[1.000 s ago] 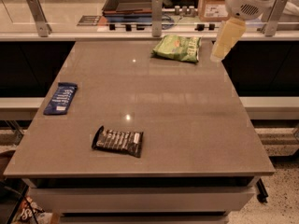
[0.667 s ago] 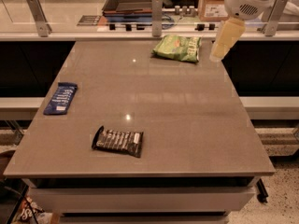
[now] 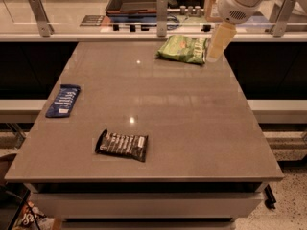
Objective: Move green jalapeno chip bag near rxbar blueberry
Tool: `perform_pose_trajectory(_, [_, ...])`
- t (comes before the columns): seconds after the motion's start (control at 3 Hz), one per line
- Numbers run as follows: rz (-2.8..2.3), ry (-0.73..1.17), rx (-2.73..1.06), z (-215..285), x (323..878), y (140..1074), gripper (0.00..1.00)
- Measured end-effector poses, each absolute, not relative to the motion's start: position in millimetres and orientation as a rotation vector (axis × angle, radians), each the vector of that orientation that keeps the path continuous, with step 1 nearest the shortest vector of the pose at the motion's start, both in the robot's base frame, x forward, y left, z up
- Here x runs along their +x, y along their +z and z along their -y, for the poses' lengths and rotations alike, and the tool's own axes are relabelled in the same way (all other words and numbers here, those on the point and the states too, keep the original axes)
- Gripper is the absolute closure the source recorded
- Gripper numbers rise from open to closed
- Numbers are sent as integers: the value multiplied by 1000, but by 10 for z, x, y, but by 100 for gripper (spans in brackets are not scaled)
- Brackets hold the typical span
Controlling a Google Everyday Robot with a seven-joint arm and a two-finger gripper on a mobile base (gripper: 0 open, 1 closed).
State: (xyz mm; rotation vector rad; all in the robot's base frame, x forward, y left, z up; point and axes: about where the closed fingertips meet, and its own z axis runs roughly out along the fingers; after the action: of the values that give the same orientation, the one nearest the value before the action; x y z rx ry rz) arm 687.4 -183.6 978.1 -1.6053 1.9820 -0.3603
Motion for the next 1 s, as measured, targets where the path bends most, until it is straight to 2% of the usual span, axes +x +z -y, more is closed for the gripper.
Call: perform_pose_trajectory(1.0, [-1941, -315, -1500, 1818, 7851, 9442, 0])
